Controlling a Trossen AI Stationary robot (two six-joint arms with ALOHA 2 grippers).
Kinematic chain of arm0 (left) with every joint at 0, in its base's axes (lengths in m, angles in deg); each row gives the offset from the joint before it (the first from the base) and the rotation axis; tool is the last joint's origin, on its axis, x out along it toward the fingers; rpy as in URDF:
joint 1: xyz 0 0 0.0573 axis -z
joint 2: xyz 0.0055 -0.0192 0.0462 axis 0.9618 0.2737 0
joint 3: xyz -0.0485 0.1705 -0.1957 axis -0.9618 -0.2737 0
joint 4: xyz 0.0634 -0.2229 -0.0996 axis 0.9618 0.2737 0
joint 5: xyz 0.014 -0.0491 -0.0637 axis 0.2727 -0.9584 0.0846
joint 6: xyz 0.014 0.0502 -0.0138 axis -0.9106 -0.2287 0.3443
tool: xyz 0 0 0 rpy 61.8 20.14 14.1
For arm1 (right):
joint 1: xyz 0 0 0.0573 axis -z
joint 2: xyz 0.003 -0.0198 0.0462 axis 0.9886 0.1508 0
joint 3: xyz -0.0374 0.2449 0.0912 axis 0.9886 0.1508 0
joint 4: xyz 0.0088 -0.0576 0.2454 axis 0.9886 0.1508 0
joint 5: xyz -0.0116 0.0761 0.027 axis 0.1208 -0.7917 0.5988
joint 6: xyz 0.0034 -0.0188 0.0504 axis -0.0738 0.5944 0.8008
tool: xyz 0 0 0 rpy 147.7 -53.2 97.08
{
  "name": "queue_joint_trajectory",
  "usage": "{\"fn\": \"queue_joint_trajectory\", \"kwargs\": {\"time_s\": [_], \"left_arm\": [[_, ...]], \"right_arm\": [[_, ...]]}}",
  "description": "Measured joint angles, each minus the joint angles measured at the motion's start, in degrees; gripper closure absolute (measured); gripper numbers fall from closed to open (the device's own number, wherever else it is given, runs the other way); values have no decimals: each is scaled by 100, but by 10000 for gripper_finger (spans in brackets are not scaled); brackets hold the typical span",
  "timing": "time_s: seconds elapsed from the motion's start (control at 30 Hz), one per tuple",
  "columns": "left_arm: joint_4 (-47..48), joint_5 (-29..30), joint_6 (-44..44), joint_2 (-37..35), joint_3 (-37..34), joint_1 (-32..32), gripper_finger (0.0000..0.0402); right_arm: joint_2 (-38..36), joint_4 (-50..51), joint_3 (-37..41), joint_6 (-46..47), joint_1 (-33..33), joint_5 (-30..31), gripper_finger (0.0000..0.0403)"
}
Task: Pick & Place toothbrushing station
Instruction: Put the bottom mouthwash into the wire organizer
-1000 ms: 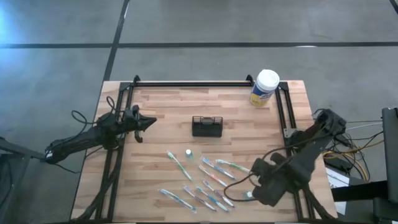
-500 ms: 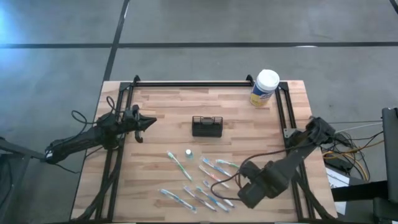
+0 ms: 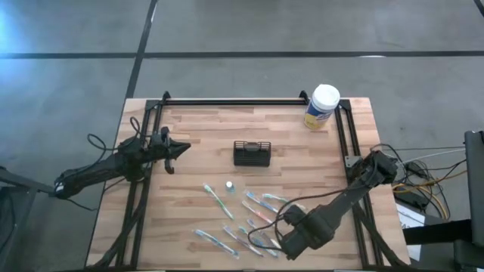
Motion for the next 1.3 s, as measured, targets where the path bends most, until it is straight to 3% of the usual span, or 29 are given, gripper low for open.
{"fn": "queue_joint_trajectory", "kwargs": {"time_s": [0.47,1.3], "left_arm": [[4,-3,49,2,0,1,390],[11,-7,105,4,-2,1,390]], "right_arm": [[364,-310,4,101,-62,-234,177],[372,-484,441,107,-101,-207,179]]}}
